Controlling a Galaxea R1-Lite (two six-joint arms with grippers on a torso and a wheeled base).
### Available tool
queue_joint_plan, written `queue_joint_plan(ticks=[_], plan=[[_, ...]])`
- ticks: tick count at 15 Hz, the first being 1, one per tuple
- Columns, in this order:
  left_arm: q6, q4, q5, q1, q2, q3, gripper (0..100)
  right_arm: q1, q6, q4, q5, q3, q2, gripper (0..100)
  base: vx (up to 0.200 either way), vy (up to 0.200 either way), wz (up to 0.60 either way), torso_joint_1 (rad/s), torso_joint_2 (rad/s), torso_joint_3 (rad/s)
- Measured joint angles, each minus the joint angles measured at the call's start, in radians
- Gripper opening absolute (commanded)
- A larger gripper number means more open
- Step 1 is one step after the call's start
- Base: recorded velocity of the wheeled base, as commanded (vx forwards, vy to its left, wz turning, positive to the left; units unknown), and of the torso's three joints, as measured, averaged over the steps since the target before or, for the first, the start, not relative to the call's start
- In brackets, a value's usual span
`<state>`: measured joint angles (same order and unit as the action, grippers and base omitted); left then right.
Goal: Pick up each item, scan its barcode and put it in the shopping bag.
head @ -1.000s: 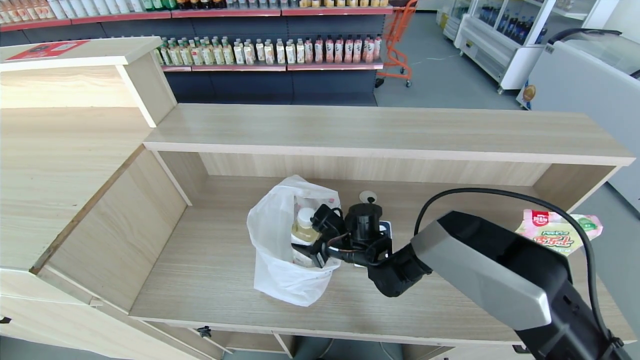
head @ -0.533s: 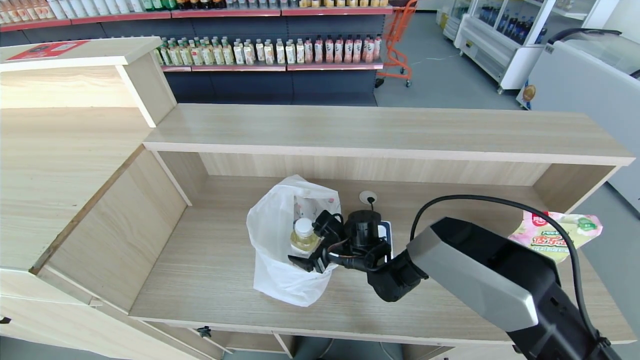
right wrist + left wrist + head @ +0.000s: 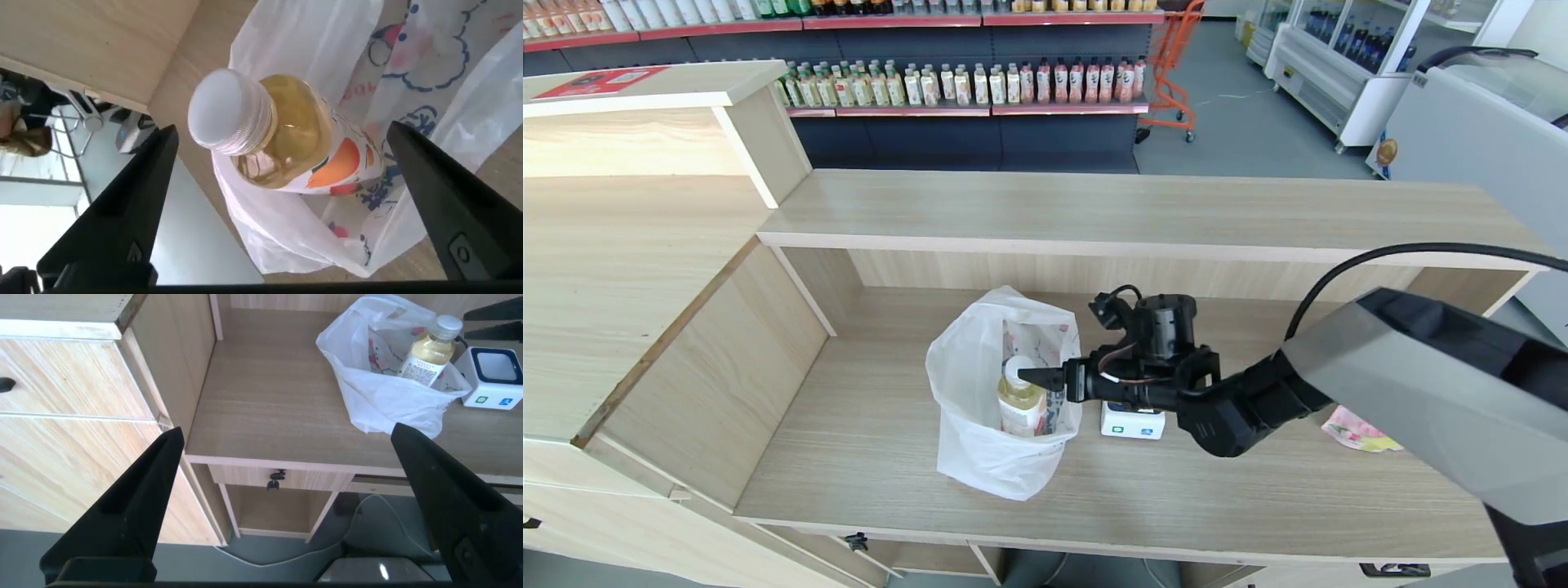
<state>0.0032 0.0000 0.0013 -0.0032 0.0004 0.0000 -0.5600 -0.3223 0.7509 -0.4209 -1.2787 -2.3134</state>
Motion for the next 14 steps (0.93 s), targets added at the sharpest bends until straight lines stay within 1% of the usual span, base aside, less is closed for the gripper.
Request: queue_joint_plan(ticks=[2, 4, 6, 10, 13, 14], plan=[[0.000, 0.000, 0.000, 0.000, 0.000, 0.000, 100, 0.045, -0.033, -0.016, -0.062, 0.073, 0.092, 100, 0.000, 0.000, 0.00, 0.000, 0.00, 0.000], [0.000, 0.000, 0.000, 0.000, 0.000, 0.000, 100, 0.099, -0.040, -0.022, -0.150, 0.151, 0.175, 100, 0.000, 0.000, 0.00, 0.000, 0.00, 0.000], [0.000, 0.000, 0.000, 0.000, 0.000, 0.000, 100, 0.154, -0.044, -0.024, -0.200, 0.240, 0.260, 100, 0.000, 0.000, 0.00, 0.000, 0.00, 0.000], [0.000, 0.000, 0.000, 0.000, 0.000, 0.000, 100, 0.249, -0.026, -0.023, -0.225, 0.438, 0.433, 100, 0.000, 0.000, 0.00, 0.000, 0.00, 0.000], [0.000, 0.000, 0.000, 0.000, 0.000, 0.000, 100, 0.319, -0.031, -0.023, -0.224, 0.551, 0.581, 100, 0.000, 0.000, 0.00, 0.000, 0.00, 0.000], [0.000, 0.000, 0.000, 0.000, 0.000, 0.000, 100, 0.344, -0.055, -0.023, -0.217, 0.582, 0.627, 100, 0.000, 0.000, 0.00, 0.000, 0.00, 0.000]])
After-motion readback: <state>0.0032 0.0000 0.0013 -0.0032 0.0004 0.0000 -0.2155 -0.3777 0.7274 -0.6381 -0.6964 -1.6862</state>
